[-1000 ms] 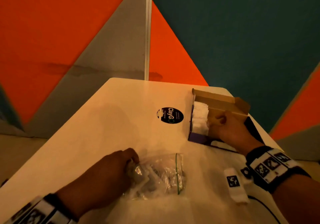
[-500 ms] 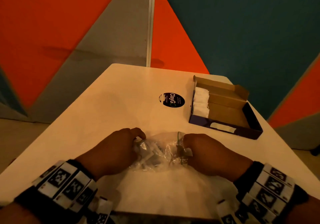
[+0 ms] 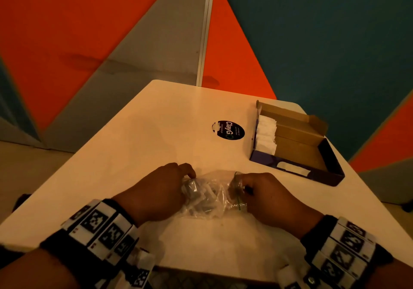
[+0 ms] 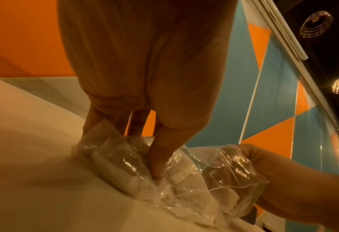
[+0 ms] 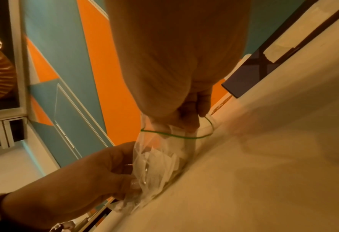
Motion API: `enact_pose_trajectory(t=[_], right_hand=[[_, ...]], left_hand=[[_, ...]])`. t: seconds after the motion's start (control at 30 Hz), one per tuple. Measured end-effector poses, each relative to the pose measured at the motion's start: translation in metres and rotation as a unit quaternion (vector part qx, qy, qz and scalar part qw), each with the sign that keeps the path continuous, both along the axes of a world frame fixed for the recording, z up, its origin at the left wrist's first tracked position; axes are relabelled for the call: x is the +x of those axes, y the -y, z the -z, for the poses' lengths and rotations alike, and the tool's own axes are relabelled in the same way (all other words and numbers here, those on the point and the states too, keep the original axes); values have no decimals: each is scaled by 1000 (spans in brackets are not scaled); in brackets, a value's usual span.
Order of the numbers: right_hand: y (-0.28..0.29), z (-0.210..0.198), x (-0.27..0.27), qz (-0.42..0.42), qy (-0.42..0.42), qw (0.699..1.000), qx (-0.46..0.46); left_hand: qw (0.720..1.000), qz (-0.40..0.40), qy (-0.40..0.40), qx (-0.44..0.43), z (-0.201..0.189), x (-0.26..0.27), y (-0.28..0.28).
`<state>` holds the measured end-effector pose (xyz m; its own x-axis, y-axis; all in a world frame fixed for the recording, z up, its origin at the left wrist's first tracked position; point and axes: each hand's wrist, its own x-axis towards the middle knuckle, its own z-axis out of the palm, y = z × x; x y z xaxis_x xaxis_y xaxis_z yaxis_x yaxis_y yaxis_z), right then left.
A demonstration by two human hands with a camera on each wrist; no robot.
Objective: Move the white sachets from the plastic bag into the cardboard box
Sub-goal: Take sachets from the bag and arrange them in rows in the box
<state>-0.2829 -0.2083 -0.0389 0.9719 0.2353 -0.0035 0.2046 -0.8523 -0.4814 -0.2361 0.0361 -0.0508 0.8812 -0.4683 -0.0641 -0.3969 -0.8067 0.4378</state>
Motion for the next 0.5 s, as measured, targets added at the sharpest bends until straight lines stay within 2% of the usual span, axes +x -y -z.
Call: enact_pose_trajectory(t=[0.13,0.33,0.5], right_hand=[[-6,2,7,12,-14,1000,-22],[-23,2,14,11,-35,998,55],[-30,8,14,15,-34,999,25]], left_hand=[[1000,-1,-5,-4,0,0,0],[1000,3,-13,-1,0,2,1],[1000,-4,-11,-7,-2,-1,1]])
